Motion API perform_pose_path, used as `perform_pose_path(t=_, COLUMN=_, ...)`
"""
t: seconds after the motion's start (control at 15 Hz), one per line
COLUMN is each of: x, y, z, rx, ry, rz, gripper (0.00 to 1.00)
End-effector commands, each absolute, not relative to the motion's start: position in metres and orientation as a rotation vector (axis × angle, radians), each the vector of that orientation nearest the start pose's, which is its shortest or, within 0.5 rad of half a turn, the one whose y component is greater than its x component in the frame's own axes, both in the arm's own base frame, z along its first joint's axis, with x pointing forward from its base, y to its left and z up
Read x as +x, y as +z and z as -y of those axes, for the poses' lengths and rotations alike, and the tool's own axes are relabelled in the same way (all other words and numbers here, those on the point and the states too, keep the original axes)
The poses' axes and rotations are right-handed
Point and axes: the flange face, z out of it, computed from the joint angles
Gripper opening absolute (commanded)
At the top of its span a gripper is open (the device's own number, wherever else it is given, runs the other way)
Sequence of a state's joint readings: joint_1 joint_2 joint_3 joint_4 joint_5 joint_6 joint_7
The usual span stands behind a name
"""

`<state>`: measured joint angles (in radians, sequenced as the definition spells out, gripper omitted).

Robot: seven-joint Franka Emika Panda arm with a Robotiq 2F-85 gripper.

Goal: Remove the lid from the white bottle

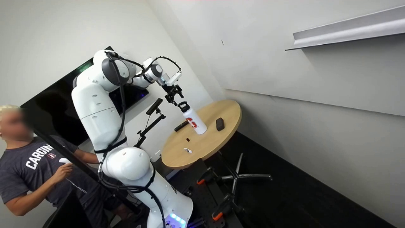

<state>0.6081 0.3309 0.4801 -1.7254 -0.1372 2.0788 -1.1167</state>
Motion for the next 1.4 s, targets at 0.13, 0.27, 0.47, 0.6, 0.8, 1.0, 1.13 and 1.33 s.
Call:
perform_pose_path(t=0.13, x=0.341, y=0.405, z=-0.574, rx=1.312, ry=0.051, rz=-2.907, gripper=1.00)
perform_pose_path(t=0.27, x=0.344, y=0.401, z=-0.576, rx=1.301, ry=0.046, rz=-2.916, gripper=0.98)
perform_pose_path(t=0.47, x=0.346, y=0.397, z=-0.579, rx=1.292, ry=0.042, rz=-2.922, gripper=0.68)
perform_pose_path(t=0.6, x=0.347, y=0.398, z=-0.579, rx=1.291, ry=0.039, rz=-2.920, gripper=0.52)
perform_pose_path(t=0.8, x=0.346, y=0.401, z=-0.579, rx=1.293, ry=0.039, rz=-2.914, gripper=0.29)
perform_pose_path(t=1.0, x=0.343, y=0.401, z=-0.576, rx=1.308, ry=0.021, rz=-2.910, gripper=0.05)
perform_pose_path(t=1.13, x=0.342, y=0.401, z=-0.574, rx=1.315, ry=0.011, rz=-2.906, gripper=0.04)
perform_pose_path(t=1.33, x=0.340, y=0.402, z=-0.573, rx=1.318, ry=0.000, rz=-2.902, gripper=0.05)
